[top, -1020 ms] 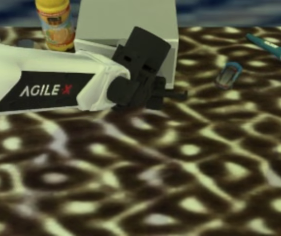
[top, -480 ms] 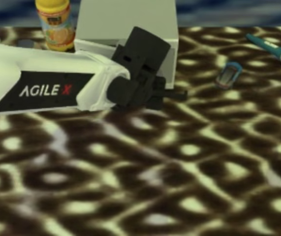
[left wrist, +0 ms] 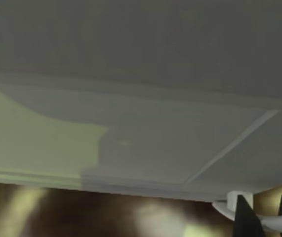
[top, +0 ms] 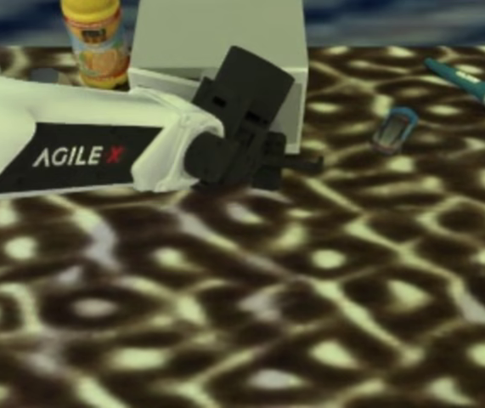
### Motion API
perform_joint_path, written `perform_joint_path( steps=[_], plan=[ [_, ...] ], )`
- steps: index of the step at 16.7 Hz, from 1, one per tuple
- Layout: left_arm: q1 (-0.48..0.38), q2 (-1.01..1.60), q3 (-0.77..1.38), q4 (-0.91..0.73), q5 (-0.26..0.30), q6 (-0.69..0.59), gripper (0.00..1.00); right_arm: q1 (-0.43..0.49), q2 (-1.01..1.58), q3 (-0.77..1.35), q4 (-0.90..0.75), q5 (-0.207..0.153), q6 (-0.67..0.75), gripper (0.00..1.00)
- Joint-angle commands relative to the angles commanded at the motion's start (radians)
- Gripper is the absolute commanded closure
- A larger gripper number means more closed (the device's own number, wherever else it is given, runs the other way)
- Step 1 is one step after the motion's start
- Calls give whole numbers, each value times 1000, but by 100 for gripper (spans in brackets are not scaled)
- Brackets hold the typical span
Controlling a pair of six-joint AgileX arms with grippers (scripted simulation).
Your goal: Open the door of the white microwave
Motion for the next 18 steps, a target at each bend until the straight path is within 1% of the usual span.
perform_joint_path(
  steps=[6, 8, 13, 18],
  plan=[
    [0, 0, 0, 0, 0, 0, 100, 0, 0, 0, 0, 0, 0, 0],
    [-7, 1, 1, 1, 9, -2, 100, 0, 0, 0, 0, 0, 0, 0],
    [10, -31, -45, 27, 35, 45, 100, 0, 0, 0, 0, 0, 0, 0],
    [10, -32, -48, 27, 36, 47, 100, 0, 0, 0, 0, 0, 0, 0]
  ],
)
